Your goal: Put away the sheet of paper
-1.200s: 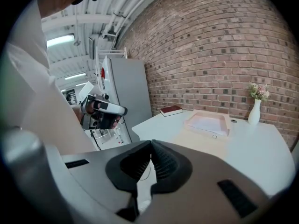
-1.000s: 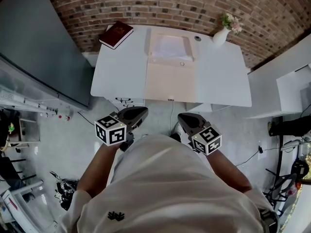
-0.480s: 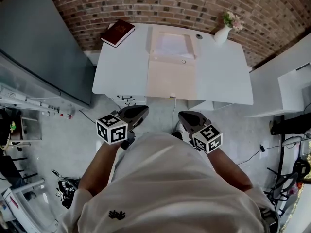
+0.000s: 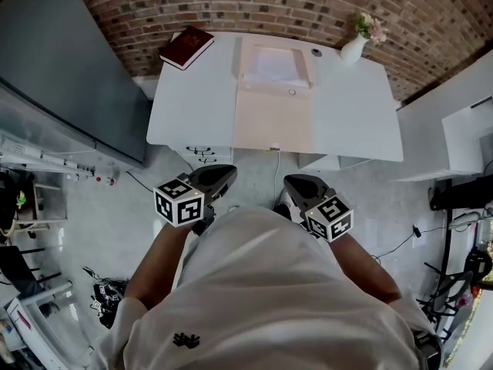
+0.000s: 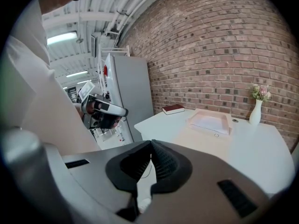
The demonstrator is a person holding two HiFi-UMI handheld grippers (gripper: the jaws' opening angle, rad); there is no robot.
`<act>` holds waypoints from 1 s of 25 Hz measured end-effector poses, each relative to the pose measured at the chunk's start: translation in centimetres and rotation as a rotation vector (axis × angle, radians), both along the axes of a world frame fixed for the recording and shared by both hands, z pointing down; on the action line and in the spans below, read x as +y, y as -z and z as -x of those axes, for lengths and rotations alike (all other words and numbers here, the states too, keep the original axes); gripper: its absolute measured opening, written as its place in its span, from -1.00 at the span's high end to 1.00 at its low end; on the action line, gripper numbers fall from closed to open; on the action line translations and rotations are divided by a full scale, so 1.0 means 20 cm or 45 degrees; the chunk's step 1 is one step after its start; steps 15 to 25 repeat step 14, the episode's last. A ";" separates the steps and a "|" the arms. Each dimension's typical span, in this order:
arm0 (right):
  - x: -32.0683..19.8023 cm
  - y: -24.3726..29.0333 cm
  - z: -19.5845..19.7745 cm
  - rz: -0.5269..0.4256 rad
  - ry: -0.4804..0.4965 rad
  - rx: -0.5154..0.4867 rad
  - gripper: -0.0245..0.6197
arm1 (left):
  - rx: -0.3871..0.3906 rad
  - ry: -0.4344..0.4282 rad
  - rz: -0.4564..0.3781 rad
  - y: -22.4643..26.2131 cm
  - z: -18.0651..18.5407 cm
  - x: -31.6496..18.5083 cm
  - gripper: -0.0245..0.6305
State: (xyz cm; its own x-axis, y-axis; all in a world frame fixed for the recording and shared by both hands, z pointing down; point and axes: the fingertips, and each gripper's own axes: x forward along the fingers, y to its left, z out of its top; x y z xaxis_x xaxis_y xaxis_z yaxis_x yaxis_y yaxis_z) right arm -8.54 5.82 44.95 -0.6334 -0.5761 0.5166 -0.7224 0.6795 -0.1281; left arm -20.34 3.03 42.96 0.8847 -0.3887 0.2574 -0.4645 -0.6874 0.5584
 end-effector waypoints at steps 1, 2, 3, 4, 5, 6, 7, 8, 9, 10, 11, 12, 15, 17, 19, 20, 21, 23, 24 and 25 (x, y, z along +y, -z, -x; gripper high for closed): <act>0.00 0.00 0.00 0.001 0.000 0.002 0.84 | -0.003 0.002 -0.002 0.00 0.00 0.00 0.85; 0.00 0.00 0.00 0.002 -0.001 0.005 0.83 | -0.007 0.004 -0.004 0.00 0.01 0.00 0.85; 0.00 0.00 0.00 0.004 -0.002 0.008 0.83 | -0.011 0.006 -0.005 -0.01 0.01 0.00 0.85; 0.00 0.00 0.00 0.005 -0.003 0.010 0.83 | -0.012 0.006 -0.004 -0.01 0.01 0.00 0.85; 0.00 0.00 0.00 0.007 -0.003 0.013 0.83 | -0.010 0.006 -0.003 -0.01 0.01 0.01 0.85; 0.01 -0.01 0.00 0.010 -0.003 0.016 0.84 | -0.008 0.004 -0.001 -0.01 0.01 0.01 0.85; 0.01 -0.01 0.00 0.013 -0.003 0.018 0.84 | -0.008 0.002 0.000 -0.01 0.01 0.01 0.85; 0.01 -0.02 0.01 0.017 -0.002 0.020 0.84 | -0.008 0.001 0.002 -0.02 0.02 0.02 0.85; 0.01 -0.02 0.02 0.019 -0.001 0.021 0.83 | -0.009 0.001 0.005 -0.02 0.02 0.02 0.85; 0.02 -0.03 0.03 0.020 0.000 0.023 0.83 | -0.009 0.002 0.008 -0.03 0.04 0.02 0.85; 0.02 -0.04 0.04 0.022 0.003 0.025 0.84 | -0.009 0.005 0.010 -0.04 0.05 0.02 0.85; 0.02 -0.05 0.05 0.023 0.007 0.027 0.83 | -0.009 0.008 0.013 -0.05 0.06 0.02 0.85; 0.03 -0.06 0.08 0.026 0.017 0.034 0.83 | -0.011 0.015 0.017 -0.07 0.10 0.03 0.85; 0.03 -0.06 0.08 0.026 0.017 0.034 0.83 | -0.011 0.015 0.017 -0.07 0.10 0.03 0.85; 0.03 -0.06 0.08 0.026 0.017 0.034 0.83 | -0.011 0.015 0.017 -0.07 0.10 0.03 0.85; 0.03 -0.06 0.08 0.026 0.017 0.034 0.83 | -0.011 0.015 0.017 -0.07 0.10 0.03 0.85; 0.03 -0.06 0.08 0.026 0.017 0.034 0.83 | -0.011 0.015 0.017 -0.07 0.10 0.03 0.85; 0.03 -0.06 0.08 0.026 0.017 0.034 0.83 | -0.011 0.015 0.017 -0.07 0.10 0.03 0.85; 0.03 -0.06 0.08 0.026 0.017 0.034 0.83 | -0.011 0.015 0.017 -0.07 0.10 0.03 0.85; 0.03 -0.06 0.08 0.026 0.017 0.034 0.83 | -0.011 0.015 0.017 -0.07 0.10 0.03 0.85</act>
